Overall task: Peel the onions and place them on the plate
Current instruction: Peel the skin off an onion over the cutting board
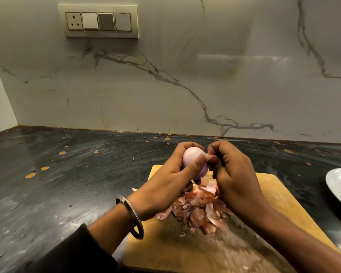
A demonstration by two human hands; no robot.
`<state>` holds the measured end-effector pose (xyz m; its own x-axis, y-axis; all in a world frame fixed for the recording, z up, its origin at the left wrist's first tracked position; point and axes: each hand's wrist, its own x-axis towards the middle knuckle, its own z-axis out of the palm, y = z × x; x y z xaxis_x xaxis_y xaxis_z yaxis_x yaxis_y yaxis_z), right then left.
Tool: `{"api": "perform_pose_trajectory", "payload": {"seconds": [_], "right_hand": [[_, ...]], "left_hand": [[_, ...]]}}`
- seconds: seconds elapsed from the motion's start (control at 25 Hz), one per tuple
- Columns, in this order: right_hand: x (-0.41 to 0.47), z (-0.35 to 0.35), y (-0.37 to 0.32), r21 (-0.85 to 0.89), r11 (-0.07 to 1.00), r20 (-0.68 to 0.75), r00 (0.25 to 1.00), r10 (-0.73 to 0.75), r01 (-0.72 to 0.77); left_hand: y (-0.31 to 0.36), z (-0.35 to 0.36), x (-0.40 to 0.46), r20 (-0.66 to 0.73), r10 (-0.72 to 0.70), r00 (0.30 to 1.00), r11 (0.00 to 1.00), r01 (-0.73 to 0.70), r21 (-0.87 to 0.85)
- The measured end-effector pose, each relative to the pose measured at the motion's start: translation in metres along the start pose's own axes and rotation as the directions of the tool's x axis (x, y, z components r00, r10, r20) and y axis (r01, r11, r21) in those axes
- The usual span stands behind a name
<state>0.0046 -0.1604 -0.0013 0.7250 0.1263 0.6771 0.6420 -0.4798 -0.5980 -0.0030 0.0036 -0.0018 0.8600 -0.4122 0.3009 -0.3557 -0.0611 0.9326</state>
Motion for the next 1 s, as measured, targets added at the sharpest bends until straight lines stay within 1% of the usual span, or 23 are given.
{"api": "perform_pose_trajectory", "payload": {"seconds": [0.12, 0.24, 0.32, 0.44, 0.56, 0.64, 0.72, 0.84, 0.92, 1.0], "right_hand": [[0.000, 0.004, -0.004, -0.116, 0.985, -0.099, 0.986, -0.136, 0.124], [0.000, 0.005, -0.008, -0.218, 0.940, -0.166, 0.939, -0.302, 0.264], [0.000, 0.004, -0.011, -0.222, 0.918, -0.174, 0.913, -0.368, 0.328], [-0.001, 0.005, -0.014, -0.211, 0.892, -0.180, 0.881, -0.438, 0.400], [-0.002, 0.006, -0.016, -0.190, 0.865, -0.178, 0.850, -0.495, 0.464], [-0.003, 0.007, -0.014, -0.151, 0.891, -0.195, 0.871, -0.451, 0.428], [-0.003, 0.006, -0.010, -0.130, 0.940, -0.211, 0.918, -0.336, 0.315], [-0.003, 0.006, -0.004, -0.057, 0.993, -0.223, 0.968, -0.114, 0.104], [-0.002, 0.003, -0.001, 0.016, 0.999, -0.201, 0.979, -0.035, 0.040], [-0.002, -0.001, -0.001, 0.115, 0.993, -0.141, 0.990, -0.002, 0.019]], "left_hand": [[0.002, 0.002, 0.001, 0.008, -0.068, 0.998, 0.989, 0.069, -0.128], [0.004, 0.000, 0.002, 0.104, -0.176, 0.979, 0.946, 0.197, -0.257], [0.005, -0.001, 0.001, 0.194, -0.239, 0.951, 0.896, 0.293, -0.333], [0.005, -0.002, 0.000, 0.255, -0.316, 0.914, 0.840, 0.395, -0.372], [0.001, -0.002, 0.000, 0.255, -0.301, 0.919, 0.838, 0.382, -0.390], [0.002, -0.002, 0.000, 0.236, -0.260, 0.936, 0.836, 0.341, -0.430], [0.003, -0.001, 0.004, 0.169, -0.219, 0.961, 0.841, 0.274, -0.467], [0.003, -0.001, 0.006, 0.000, -0.141, 0.990, 0.915, 0.131, -0.381], [0.000, 0.000, 0.004, 0.002, -0.061, 0.998, 0.946, 0.058, -0.320], [-0.001, -0.001, 0.001, 0.007, -0.041, 0.999, 0.950, 0.041, -0.309]]}}
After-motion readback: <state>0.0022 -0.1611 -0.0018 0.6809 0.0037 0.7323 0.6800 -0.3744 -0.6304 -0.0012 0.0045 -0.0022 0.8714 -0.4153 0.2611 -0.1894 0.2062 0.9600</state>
